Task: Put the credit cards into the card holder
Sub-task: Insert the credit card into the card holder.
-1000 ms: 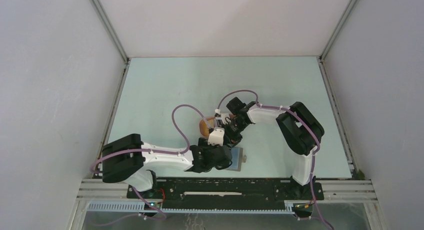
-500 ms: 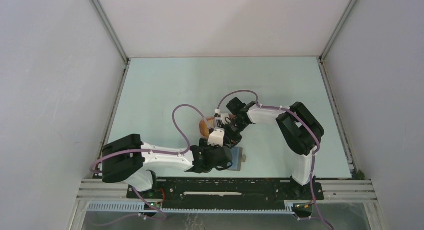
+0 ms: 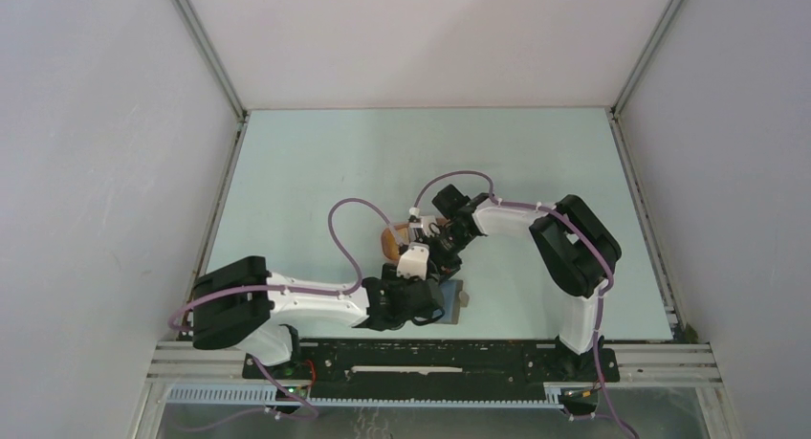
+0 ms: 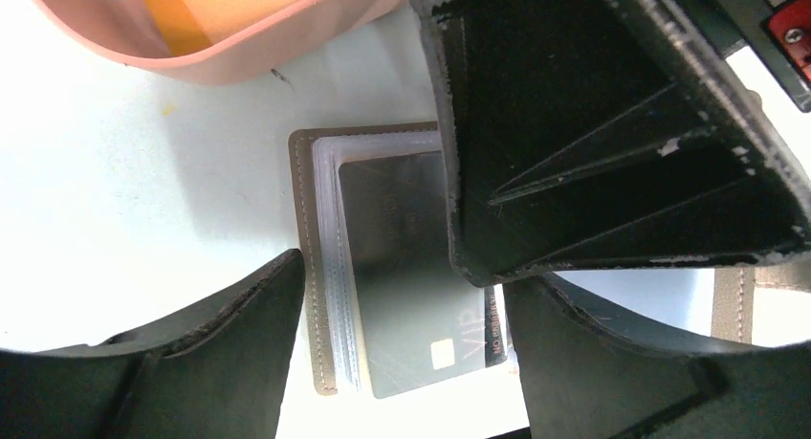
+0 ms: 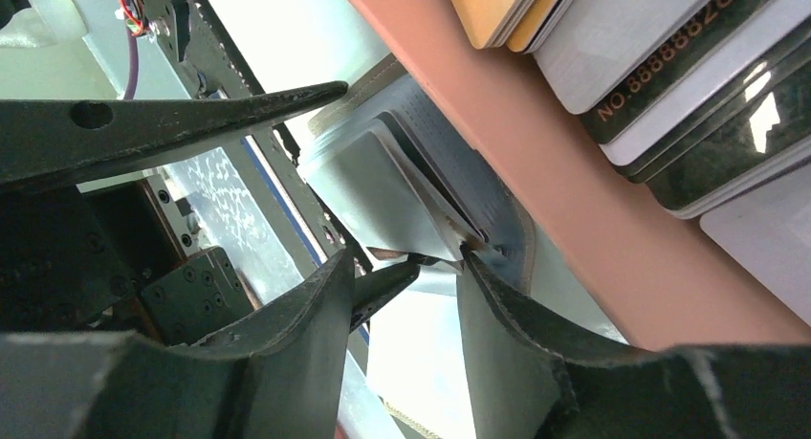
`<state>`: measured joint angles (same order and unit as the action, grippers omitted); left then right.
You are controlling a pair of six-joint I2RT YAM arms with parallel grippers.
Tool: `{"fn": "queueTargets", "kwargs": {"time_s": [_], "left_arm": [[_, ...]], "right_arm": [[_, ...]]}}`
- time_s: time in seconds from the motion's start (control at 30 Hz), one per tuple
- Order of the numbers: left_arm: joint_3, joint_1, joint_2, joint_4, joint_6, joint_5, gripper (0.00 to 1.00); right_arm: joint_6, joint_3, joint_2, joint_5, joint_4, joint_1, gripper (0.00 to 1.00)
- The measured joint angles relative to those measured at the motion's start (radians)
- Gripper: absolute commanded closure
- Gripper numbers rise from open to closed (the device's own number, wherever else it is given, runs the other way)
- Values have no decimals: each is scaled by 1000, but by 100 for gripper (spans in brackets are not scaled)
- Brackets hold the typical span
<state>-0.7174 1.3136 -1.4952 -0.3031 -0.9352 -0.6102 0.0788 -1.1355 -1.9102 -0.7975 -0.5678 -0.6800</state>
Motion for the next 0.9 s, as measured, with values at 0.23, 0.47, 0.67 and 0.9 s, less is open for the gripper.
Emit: {"fn": "queueTargets", "kwargs": {"time_s": [0.23, 0.47, 0.67, 0.9], "left_arm": [[1, 1, 23, -2, -1, 2, 22], [15, 2, 50, 22, -4, 9, 25], [51, 2, 75, 45, -8, 13, 27], [136, 2, 194, 119, 12, 24, 25]], "right_arm": [[-32, 0, 15, 17, -26, 14, 40], [-80, 0, 35, 56, -55, 25, 37], [-132, 0, 46, 56, -81, 26, 37], [-229, 2, 130, 47, -130, 46, 39]]}}
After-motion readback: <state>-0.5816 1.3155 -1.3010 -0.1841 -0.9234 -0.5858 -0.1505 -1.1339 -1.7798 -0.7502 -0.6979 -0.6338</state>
